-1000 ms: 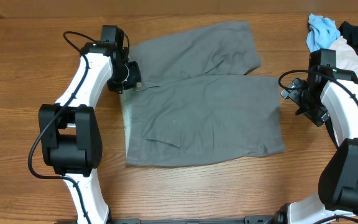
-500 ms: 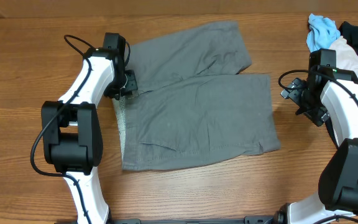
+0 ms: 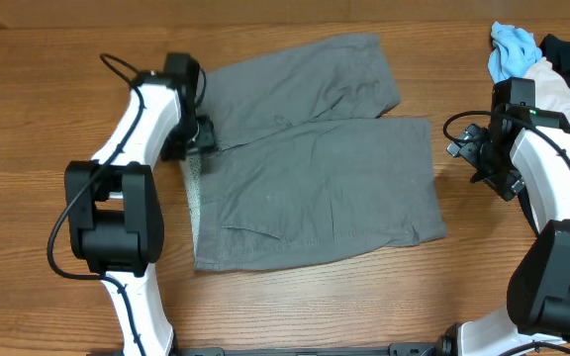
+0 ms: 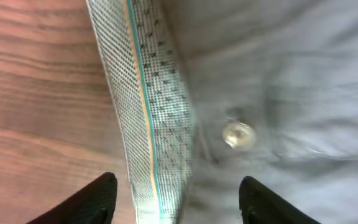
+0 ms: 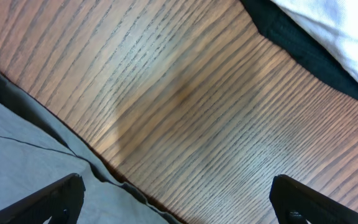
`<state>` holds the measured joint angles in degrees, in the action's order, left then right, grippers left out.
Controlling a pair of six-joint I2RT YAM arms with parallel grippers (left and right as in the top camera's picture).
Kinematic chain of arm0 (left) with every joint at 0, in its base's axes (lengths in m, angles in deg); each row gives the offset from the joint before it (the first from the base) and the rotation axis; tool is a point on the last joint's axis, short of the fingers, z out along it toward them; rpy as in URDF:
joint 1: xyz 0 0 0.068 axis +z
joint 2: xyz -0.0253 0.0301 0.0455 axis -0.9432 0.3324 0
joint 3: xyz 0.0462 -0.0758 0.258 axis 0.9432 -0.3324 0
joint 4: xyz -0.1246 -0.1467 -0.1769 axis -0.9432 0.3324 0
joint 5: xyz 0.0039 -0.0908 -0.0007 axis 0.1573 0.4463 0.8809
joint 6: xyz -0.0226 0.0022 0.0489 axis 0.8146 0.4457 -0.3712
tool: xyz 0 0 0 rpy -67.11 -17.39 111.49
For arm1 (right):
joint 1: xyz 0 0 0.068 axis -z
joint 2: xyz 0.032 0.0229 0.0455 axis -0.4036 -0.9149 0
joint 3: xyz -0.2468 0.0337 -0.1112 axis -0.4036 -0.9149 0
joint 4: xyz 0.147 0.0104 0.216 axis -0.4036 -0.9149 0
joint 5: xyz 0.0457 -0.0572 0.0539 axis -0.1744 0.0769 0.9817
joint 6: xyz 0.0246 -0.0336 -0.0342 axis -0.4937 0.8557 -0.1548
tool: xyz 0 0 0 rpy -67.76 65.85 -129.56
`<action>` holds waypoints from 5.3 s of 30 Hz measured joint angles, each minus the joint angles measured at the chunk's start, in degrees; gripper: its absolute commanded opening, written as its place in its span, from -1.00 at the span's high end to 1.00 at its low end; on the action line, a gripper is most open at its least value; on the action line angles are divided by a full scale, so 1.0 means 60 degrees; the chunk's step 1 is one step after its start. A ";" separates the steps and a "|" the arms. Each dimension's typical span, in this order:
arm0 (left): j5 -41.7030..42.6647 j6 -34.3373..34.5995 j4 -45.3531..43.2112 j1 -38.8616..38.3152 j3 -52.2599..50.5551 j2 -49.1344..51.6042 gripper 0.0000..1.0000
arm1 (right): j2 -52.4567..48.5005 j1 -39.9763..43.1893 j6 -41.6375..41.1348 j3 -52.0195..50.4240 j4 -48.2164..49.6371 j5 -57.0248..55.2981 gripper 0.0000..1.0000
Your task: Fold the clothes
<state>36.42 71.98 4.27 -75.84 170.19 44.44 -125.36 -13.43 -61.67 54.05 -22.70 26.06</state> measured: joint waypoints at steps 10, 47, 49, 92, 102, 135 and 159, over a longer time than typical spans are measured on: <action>0.0211 0.0022 0.1147 -0.0004 0.3220 -0.0025 0.87 | 0.0000 0.0000 0.0004 0.0000 0.0007 -0.0004 -1.00; 0.0459 0.0313 -0.3351 -0.0437 0.1395 0.2018 0.92 | 0.0000 0.0000 0.0007 0.0000 0.0011 -0.0004 -1.00; 0.0444 0.0313 -0.3348 -0.0492 0.1395 0.2018 0.91 | 0.0000 0.0000 0.0004 0.0000 0.0007 -0.0004 -1.00; 0.1220 -0.0244 0.2863 -0.1082 1.1140 0.3111 0.63 | -0.0044 -0.0259 0.2080 0.0007 0.4156 0.3745 0.92; 0.1217 -0.0295 0.5541 -0.0794 1.2870 0.2495 -1.00 | -0.0546 -0.1534 0.2965 0.0051 0.7442 0.3978 0.92; 0.1217 -0.0295 0.5563 -0.0812 1.2852 0.2499 -1.00 | -0.3078 -0.2280 0.3705 0.0087 0.8969 0.2652 0.93; 0.1217 -0.0295 0.5563 -0.0812 1.2852 0.2499 -1.00 | -0.3880 -0.2310 0.3701 0.0517 0.7909 0.2280 0.92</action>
<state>43.72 70.21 37.64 -80.72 247.30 59.43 -148.64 -27.29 -39.46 57.15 24.75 39.74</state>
